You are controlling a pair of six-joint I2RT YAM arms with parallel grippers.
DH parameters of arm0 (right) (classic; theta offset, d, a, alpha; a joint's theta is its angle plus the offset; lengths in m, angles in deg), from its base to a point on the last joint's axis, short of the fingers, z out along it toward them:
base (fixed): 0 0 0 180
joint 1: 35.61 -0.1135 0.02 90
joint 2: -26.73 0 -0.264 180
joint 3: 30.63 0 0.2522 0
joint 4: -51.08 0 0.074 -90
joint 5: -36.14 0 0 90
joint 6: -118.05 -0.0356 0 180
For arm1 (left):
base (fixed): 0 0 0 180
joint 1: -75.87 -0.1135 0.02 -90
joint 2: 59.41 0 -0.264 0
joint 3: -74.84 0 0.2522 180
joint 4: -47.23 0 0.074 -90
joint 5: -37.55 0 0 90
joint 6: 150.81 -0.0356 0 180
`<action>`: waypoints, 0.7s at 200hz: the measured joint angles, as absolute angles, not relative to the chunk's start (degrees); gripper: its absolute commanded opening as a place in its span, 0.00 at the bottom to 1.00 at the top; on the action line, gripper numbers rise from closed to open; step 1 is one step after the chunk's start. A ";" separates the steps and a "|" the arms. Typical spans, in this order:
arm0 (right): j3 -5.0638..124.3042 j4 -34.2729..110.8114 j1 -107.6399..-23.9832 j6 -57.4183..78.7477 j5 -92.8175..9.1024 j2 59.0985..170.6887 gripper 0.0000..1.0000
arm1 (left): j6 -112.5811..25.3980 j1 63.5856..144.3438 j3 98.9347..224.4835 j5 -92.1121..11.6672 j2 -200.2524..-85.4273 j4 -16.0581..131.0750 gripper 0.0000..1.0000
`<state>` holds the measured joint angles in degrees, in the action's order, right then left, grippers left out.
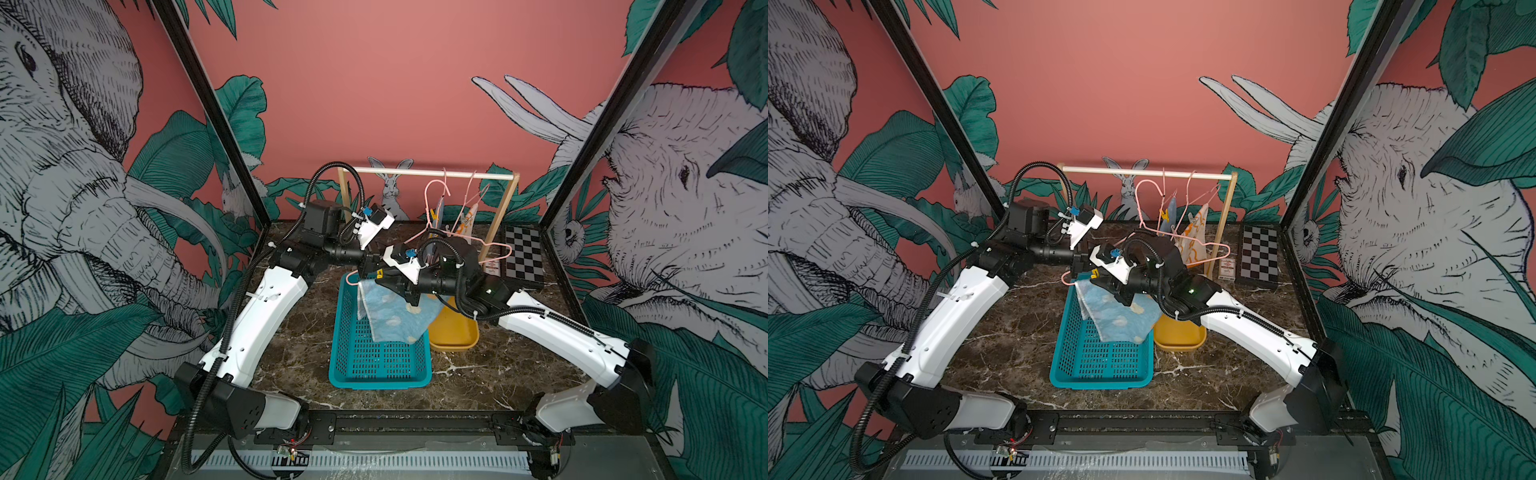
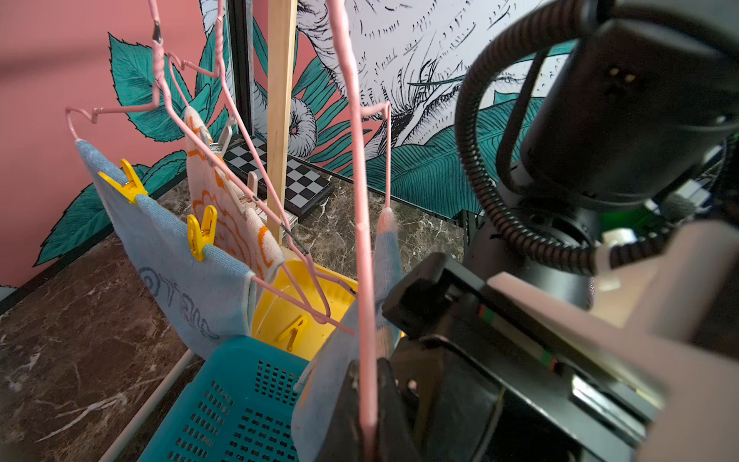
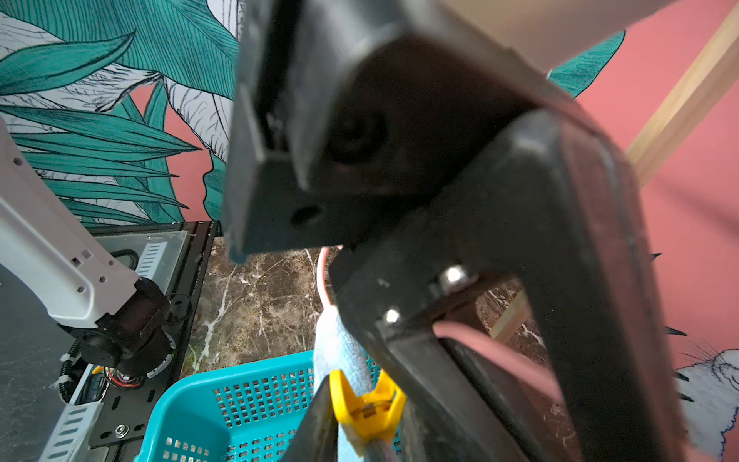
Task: Remove the clothespins securing towels to the hanger
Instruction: Remove the clothespin from the hanger.
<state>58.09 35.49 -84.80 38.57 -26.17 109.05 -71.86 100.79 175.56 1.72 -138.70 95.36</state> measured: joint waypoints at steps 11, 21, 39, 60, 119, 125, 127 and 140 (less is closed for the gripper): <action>58.09 35.54 -84.80 38.51 -26.11 109.10 0.28 | -71.86 100.79 175.56 1.70 -138.70 95.34 0.00; 58.09 35.58 -84.80 38.38 -26.04 109.14 0.27 | -71.86 100.79 175.56 1.68 -138.70 95.34 0.00; 58.09 35.76 -84.80 37.98 -26.02 109.23 0.26 | -71.86 100.79 175.56 1.66 -138.70 95.34 0.00; 58.09 35.78 -84.80 37.59 -25.96 109.23 0.29 | -71.86 100.77 175.56 1.61 -138.70 95.32 0.00; 58.09 36.26 -84.84 36.34 -25.56 109.25 0.31 | -71.86 100.68 175.56 1.50 -138.70 94.95 0.00; 58.09 36.30 -84.84 36.21 -25.56 109.27 0.31 | -71.86 100.68 175.56 1.50 -138.70 94.92 0.00; 58.09 36.32 -84.84 36.17 -25.56 109.27 0.31 | -71.86 100.66 175.56 1.50 -138.70 94.92 0.00; 58.09 36.43 -84.84 35.97 -25.56 109.29 0.31 | -71.86 100.62 175.56 1.50 -138.70 94.90 0.00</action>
